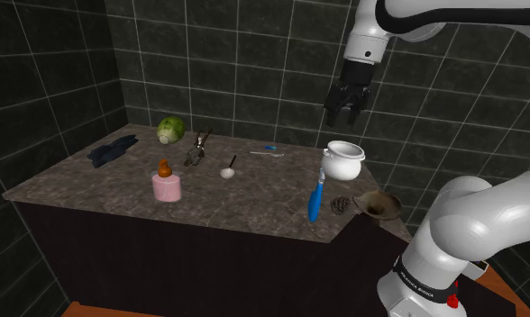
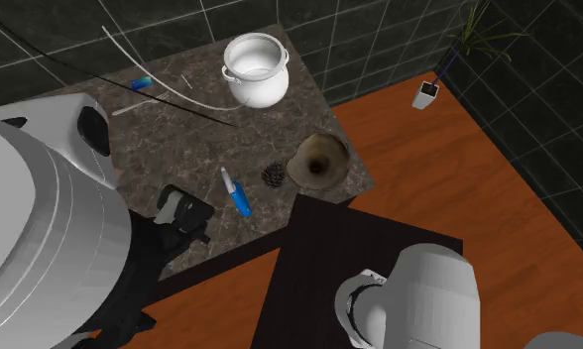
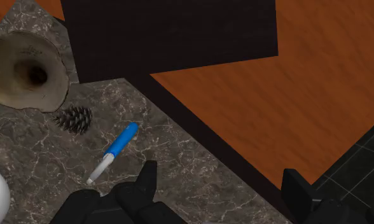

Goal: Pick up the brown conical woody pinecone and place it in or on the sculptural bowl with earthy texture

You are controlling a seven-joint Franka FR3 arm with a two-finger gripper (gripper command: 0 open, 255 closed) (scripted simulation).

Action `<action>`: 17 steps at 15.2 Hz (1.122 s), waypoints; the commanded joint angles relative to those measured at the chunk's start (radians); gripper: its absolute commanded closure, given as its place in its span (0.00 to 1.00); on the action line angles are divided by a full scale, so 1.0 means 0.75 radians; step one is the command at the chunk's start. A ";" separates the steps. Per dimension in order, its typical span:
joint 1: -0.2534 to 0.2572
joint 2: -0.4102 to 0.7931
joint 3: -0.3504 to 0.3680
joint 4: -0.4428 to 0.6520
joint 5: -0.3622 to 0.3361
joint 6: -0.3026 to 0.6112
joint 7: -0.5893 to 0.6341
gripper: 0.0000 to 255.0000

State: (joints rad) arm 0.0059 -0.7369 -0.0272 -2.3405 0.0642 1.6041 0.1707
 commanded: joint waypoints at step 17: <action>-0.049 0.144 -0.601 -0.293 -0.187 0.350 -0.809 0.00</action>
State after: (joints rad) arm -0.0368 -0.6603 -0.4477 -2.5621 -0.0734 1.8426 -0.3947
